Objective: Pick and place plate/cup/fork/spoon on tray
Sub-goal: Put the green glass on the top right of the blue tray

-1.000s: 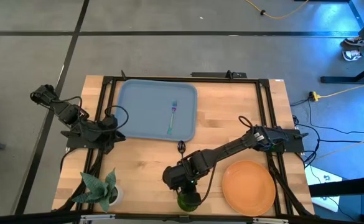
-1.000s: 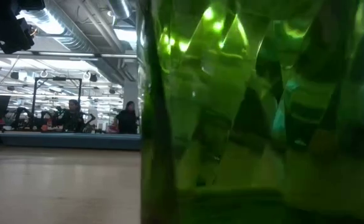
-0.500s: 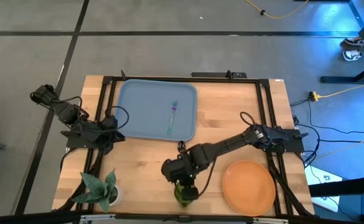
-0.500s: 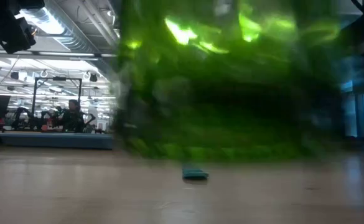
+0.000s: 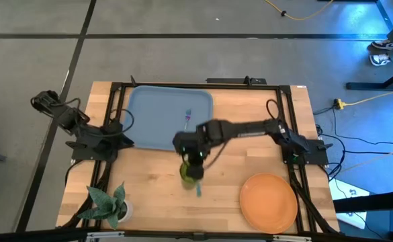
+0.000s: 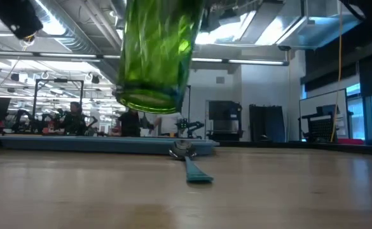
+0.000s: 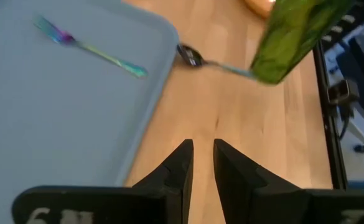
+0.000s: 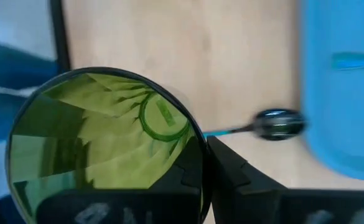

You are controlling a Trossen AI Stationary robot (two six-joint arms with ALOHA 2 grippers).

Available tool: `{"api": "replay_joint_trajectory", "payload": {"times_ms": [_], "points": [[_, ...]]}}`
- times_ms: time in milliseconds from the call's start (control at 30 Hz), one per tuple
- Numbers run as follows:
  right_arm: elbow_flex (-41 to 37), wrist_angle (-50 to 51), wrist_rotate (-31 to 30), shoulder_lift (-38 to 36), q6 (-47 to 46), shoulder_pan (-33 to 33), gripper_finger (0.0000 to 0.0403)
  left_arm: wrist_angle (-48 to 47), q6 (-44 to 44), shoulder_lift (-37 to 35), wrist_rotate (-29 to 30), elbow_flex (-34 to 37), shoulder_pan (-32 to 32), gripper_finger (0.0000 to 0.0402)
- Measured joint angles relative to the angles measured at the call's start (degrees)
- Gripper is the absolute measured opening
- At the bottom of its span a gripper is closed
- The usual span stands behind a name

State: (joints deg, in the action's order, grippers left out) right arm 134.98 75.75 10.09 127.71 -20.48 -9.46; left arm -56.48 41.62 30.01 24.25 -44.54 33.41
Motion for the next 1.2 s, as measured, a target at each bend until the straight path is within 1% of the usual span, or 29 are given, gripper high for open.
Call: {"api": "replay_joint_trajectory", "payload": {"times_ms": [133, 267, 433, 533, 600, 733, 867, 1033, 1200], "points": [[0.0, 0.0, -0.1, -0.1, 1.6, 5.1, 0.0008, -3.0, -0.4, 0.0, 3.8, -4.0, 0.0, 0.0056], [0.0, -1.2, -0.6, -0.1, 1.4, 10.5, 0.0008, -4.6, -3.0, 0.0, 6.3, -5.7, 0.0, 0.0056], [0.0, -9.7, 0.3, -0.1, 1.5, 16.6, 0.0008, -4.6, -3.9, 0.0, 8.5, -5.7, 0.0, 0.0056], [0.0, -16.2, 2.3, -0.1, 4.6, 19.6, 0.0008, -4.6, -2.9, 0.0, 10.7, -5.7, 0.0, 0.0056], [0.0, -19.2, 3.4, -0.1, 6.8, 21.2, 0.0008, -4.6, -0.6, 0.0, 12.7, -5.7, 0.0, 0.0056], [0.0, -20.3, 5.4, -0.1, 11.6, 23.8, 0.0008, -4.5, 3.2, 0.0, 16.5, -5.7, 0.0, 0.0056], [-0.1, -20.3, 5.5, 0.3, 17.3, 25.2, 0.0008, -4.4, 4.8, 0.0, 18.3, -5.7, 0.0, 0.0056], [-0.2, -24.2, 5.5, 2.0, 19.9, 26.5, 0.0008, -4.4, 6.6, 0.0, 21.5, -5.7, 0.0, 0.0056], [-0.2, -27.5, 5.4, 5.6, 21.3, 27.4, 0.0008, -4.4, 7.5, 0.0, 22.0, -5.7, 0.0, 0.0056]]}}
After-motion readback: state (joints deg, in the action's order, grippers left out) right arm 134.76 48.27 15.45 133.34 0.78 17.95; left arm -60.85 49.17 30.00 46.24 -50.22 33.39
